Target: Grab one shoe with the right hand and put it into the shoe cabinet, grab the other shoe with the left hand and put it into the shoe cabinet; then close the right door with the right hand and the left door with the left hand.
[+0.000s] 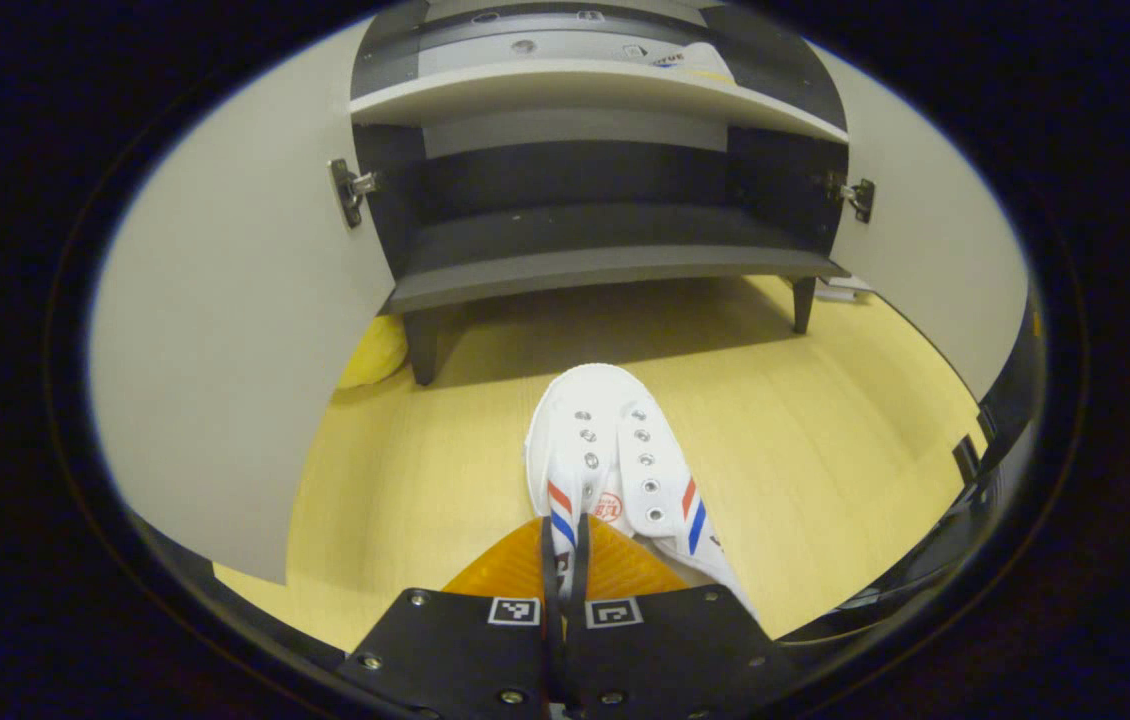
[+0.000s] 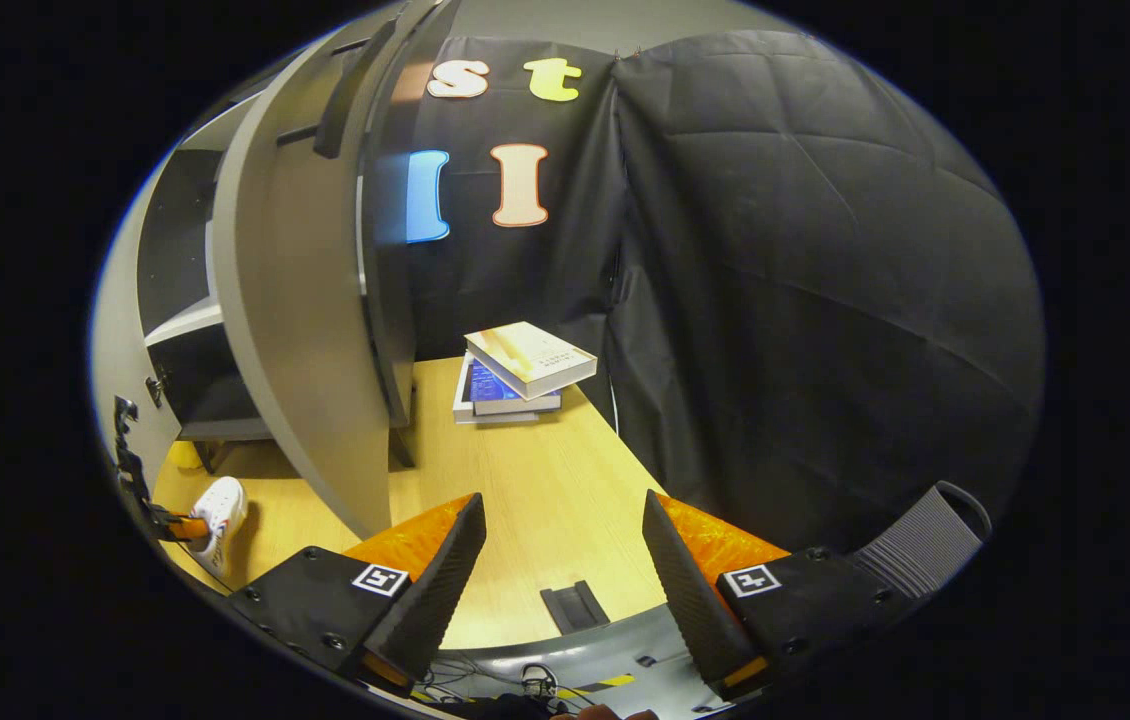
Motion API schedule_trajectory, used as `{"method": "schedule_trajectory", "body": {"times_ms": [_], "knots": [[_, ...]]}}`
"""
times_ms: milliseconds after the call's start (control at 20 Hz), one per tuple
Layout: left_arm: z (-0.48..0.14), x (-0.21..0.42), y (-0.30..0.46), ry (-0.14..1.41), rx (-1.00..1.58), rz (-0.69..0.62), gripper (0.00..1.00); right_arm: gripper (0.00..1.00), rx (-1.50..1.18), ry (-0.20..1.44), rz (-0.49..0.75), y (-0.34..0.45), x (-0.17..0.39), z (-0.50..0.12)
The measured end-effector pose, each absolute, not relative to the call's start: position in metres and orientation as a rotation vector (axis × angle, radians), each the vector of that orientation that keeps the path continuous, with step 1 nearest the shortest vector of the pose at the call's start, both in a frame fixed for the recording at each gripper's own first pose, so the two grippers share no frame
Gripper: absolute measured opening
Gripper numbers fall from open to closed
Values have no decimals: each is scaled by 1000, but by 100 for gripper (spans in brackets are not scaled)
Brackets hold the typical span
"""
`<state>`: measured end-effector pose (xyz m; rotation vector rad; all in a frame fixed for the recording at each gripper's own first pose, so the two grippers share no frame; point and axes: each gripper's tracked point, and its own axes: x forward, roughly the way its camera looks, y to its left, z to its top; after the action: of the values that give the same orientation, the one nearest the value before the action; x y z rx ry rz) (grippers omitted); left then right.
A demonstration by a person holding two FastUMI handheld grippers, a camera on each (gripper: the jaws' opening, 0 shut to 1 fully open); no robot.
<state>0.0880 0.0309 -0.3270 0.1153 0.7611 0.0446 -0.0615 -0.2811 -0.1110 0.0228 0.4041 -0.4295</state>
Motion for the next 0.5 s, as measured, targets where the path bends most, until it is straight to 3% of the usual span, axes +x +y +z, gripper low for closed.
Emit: {"method": "schedule_trajectory", "body": {"times_ms": [500], "knots": [[-338, 89, 30, 439, 142, 14, 0, 99, 20, 376, -417, -302, -35, -103]]}}
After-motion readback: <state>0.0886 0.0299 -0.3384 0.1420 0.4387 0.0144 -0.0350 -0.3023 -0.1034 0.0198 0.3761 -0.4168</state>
